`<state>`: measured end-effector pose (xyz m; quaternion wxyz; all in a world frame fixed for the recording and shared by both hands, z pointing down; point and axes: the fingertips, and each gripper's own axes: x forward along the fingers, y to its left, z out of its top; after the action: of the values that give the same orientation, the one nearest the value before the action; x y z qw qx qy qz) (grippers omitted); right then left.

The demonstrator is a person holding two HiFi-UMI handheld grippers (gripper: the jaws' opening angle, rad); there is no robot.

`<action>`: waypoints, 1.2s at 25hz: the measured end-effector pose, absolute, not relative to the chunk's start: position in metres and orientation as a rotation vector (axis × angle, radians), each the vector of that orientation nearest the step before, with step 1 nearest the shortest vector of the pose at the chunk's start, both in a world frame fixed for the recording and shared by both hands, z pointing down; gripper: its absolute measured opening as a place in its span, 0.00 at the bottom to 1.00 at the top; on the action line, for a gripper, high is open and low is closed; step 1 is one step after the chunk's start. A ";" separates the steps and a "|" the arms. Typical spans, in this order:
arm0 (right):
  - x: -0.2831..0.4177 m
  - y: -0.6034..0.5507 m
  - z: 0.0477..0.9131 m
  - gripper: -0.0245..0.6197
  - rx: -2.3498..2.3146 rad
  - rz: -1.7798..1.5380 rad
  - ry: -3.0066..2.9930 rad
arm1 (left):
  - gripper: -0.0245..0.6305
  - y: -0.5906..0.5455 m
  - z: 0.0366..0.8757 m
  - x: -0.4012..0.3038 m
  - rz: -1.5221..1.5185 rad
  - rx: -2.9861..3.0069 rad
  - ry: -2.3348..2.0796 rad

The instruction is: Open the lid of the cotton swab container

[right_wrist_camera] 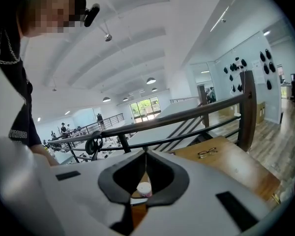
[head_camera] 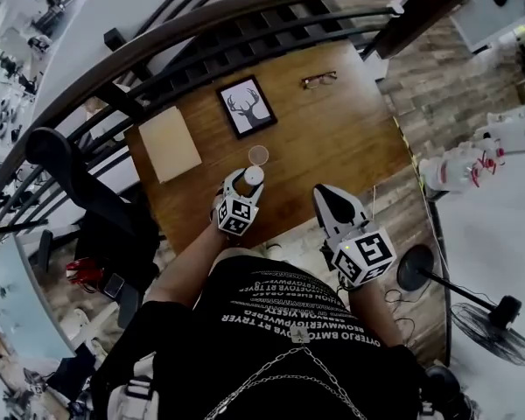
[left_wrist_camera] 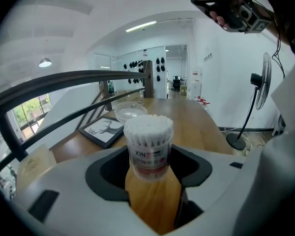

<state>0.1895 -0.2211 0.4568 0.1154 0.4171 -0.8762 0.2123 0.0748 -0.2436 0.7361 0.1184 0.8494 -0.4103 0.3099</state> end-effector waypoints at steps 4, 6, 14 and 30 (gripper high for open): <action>0.194 -0.224 0.465 0.06 1.228 0.652 -2.552 | 0.45 -0.247 0.757 0.072 0.963 2.464 -1.187; 0.199 -0.226 0.469 0.06 1.238 0.671 -2.543 | 0.45 -0.250 0.765 0.073 0.982 2.457 -1.182; 0.207 -0.226 0.477 0.06 1.248 0.722 -2.525 | 0.45 -0.260 0.784 0.071 1.034 2.417 -1.185; 0.235 -0.219 0.491 0.06 1.301 0.768 -2.454 | 0.47 -0.263 0.805 0.078 1.069 2.427 -1.154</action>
<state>0.2348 -0.2190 0.4906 0.1297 0.4477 -0.8443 0.2643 0.0783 -0.2625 0.8049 0.1242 0.8327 -0.3958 0.3667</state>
